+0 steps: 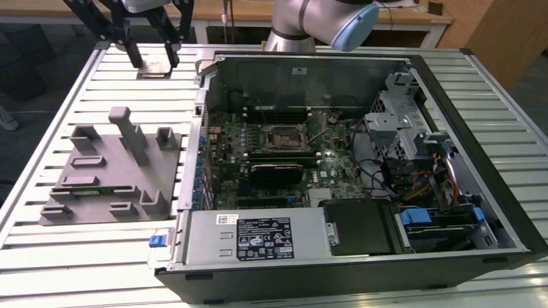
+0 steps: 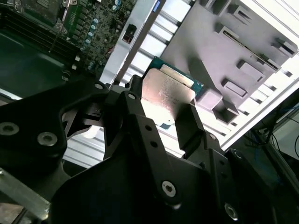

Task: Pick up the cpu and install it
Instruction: 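Pick up the cpu and move it towards the insertion slot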

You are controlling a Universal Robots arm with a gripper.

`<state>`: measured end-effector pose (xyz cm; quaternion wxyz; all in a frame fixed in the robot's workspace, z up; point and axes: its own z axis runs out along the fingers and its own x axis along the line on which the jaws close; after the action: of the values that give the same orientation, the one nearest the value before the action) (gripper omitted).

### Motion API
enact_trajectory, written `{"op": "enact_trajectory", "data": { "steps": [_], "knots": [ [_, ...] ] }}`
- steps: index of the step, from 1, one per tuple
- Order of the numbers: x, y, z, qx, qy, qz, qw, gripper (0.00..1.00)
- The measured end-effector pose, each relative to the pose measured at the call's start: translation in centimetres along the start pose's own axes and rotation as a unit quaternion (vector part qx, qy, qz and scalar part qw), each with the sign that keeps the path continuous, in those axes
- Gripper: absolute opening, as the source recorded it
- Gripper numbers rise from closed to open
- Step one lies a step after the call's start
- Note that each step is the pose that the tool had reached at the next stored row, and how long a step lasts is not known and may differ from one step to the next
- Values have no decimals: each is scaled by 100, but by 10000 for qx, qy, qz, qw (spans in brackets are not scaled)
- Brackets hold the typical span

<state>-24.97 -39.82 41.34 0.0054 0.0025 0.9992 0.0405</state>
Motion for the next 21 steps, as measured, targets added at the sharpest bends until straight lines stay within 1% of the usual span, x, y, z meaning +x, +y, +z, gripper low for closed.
{"op": "enact_trajectory", "data": {
  "steps": [14, 21],
  "knots": [
    [-260, 11, 3, -14, 0, 0, 10000, 53],
    [-424, 18, 7, -14, 1, 0, 10000, 53]
  ]
}}
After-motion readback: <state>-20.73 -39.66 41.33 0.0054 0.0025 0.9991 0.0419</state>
